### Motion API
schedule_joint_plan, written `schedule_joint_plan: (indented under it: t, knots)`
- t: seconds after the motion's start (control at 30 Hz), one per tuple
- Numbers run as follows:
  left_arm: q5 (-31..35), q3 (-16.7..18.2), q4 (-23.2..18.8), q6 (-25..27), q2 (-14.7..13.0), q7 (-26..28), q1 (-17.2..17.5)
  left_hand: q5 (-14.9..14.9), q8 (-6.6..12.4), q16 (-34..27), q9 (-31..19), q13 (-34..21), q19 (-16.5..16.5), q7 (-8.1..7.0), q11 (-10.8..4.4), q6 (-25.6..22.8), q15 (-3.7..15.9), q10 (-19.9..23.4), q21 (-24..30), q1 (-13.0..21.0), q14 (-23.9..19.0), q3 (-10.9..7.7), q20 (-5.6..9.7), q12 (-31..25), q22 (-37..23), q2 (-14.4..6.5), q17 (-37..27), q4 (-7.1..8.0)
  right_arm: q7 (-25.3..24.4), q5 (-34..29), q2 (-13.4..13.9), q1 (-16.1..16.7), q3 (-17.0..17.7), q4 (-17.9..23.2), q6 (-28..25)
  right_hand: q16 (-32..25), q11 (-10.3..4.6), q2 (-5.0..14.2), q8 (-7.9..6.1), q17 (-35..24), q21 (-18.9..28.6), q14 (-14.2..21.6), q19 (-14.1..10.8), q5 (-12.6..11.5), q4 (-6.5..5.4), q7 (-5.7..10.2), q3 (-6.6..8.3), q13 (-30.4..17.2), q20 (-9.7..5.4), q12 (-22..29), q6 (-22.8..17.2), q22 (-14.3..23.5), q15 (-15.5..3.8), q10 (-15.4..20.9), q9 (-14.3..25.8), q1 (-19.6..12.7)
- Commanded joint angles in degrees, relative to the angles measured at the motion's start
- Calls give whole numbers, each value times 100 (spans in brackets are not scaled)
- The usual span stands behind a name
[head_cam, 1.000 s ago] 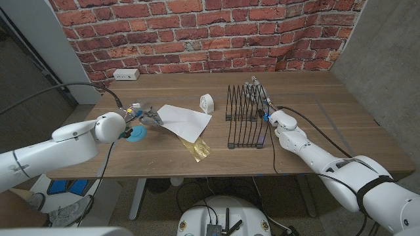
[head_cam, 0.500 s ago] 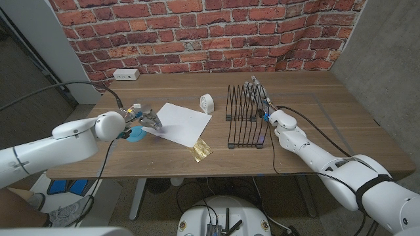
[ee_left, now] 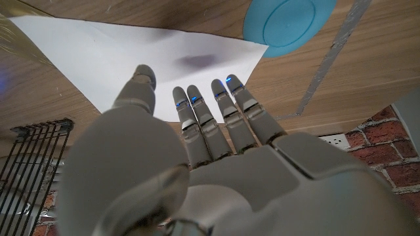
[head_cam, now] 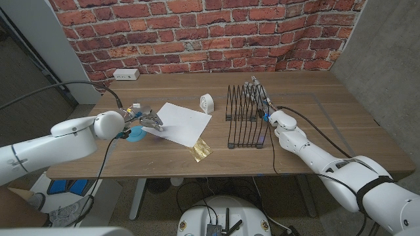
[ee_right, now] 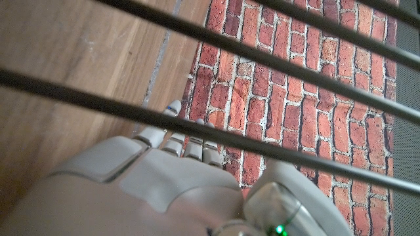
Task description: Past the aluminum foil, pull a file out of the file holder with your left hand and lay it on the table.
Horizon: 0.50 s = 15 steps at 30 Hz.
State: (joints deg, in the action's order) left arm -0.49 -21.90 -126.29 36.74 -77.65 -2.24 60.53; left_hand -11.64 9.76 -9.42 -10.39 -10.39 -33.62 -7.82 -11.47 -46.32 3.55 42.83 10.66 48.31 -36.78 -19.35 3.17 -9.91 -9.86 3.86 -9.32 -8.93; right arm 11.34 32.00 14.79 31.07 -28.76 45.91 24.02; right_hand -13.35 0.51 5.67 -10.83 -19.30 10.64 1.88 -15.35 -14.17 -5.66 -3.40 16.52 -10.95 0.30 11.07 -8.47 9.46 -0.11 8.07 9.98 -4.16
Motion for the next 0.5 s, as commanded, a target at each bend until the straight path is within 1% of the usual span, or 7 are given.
schedule_joint_plan:
  t: [0.03, 0.1, 0.17, 0.2, 0.27, 0.47, 0.5]
  knots:
    - [-130, -36, 80, -116, 17, -130, -114, 20, 3, -10, -8, 0, 164, -10, 32, 306, 871, -357, -11, -99, 288, 44, 770, -7, -4, 38, -13, -25, -32, 11, 10, 46, 10, 33, -4, -29, -5, 208, -33, -10, 40, 17, -32, 37, 8, 32, 34, -8, 33, 16, -48, 30, 9, 45, 33, 66]
    - [-177, -49, 115, -140, 43, -200, -161, 24, 14, -2, -7, 2, 242, -5, 26, 364, 860, -501, -24, -131, 393, 77, 763, 6, -1, 56, -12, -19, -41, 15, 11, 60, 15, 46, 0, -30, -9, 209, -33, -11, 40, 18, -33, 37, 7, 34, 33, -8, 34, 16, -47, 30, 8, 43, 33, 68]
    - [-247, -29, 164, -214, 61, -214, -169, 29, 10, -16, -3, 5, 388, -4, 29, 534, 842, -667, -40, -202, 524, 133, 742, -12, 4, 66, -12, -1, -54, 14, 16, 72, 15, 65, -5, -28, -7, 210, -32, -10, 39, 16, -31, 37, 8, 32, 36, -8, 33, 13, -46, 30, 13, 37, 33, 67]
    - [-269, -28, 183, -235, 71, -227, -181, 28, 2, -23, -2, 6, 408, 25, 37, 605, 833, -707, -34, -220, 544, 145, 738, -17, 5, 64, -12, 3, -61, 16, 18, 84, 18, 79, -3, -29, -8, 209, -32, -10, 39, 18, -32, 37, 8, 33, 36, -8, 33, 14, -47, 30, 12, 38, 33, 68]
    - [-328, -21, 236, -303, 97, -255, -206, 28, -2, -11, 0, 8, 497, 33, 26, 737, 796, -848, -42, -263, 675, 171, 733, -7, 8, 53, -13, 14, -72, 18, 29, 104, 20, 112, -11, -29, -6, 208, -32, -11, 39, 17, -31, 37, 9, 29, 36, -8, 34, 14, -47, 30, 12, 40, 33, 68]
    - [-624, 64, 441, -510, 278, -273, -280, 32, -11, -26, 6, 13, 759, 23, 160, 1118, 633, -1261, -43, -440, 973, 238, 699, -9, 11, -40, -21, 65, -129, 4, 60, 162, 22, 218, -11, -31, -10, 205, -31, -14, 38, 17, -31, 39, 11, 31, 35, -8, 31, 21, -50, 31, 10, 57, 33, 71]
    - [-676, 88, 474, -570, 308, -256, -281, 33, -6, -20, 7, 14, 783, 13, 183, 1163, 631, -1309, -40, -461, 1027, 246, 700, -11, 11, -48, -18, 65, -136, 1, 59, 163, 21, 218, -6, -31, -10, 205, -31, -14, 38, 17, -31, 39, 12, 29, 35, -8, 32, 22, -49, 31, 10, 61, 33, 70]
